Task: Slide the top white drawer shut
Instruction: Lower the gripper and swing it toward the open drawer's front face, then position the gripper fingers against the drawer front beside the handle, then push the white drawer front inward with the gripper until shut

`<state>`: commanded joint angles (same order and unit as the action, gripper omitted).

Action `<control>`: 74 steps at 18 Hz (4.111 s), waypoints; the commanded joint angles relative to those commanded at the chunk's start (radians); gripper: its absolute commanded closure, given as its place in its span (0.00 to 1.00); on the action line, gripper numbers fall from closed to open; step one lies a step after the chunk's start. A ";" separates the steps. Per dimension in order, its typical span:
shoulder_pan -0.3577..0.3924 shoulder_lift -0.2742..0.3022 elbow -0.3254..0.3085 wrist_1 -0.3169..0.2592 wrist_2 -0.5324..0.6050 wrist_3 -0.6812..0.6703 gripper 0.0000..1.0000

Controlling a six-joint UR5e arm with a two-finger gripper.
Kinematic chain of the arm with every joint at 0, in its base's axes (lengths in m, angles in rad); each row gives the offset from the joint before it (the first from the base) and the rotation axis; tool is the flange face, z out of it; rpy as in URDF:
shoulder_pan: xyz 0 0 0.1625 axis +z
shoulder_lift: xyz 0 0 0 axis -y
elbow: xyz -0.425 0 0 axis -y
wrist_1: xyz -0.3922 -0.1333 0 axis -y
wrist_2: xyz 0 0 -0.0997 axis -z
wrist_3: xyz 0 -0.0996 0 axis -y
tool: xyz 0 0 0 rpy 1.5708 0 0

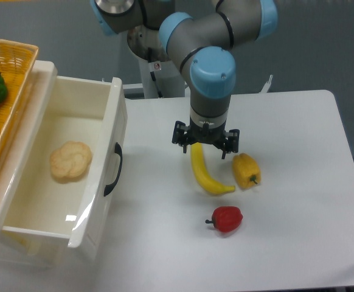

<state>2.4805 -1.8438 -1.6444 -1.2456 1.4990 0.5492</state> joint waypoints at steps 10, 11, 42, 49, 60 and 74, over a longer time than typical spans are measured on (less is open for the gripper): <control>-0.057 -0.032 0.008 0.009 -0.057 -0.077 0.00; -0.064 -0.038 0.014 0.009 -0.068 -0.078 0.00; -0.127 -0.101 0.026 0.066 -0.140 -0.083 0.00; -0.135 -0.107 0.026 0.066 -0.143 -0.083 0.00; -0.138 -0.100 0.026 0.066 -0.171 -0.081 0.00; -0.147 -0.100 0.031 0.067 -0.184 -0.075 0.00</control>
<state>2.3332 -1.9436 -1.6137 -1.1781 1.3146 0.4740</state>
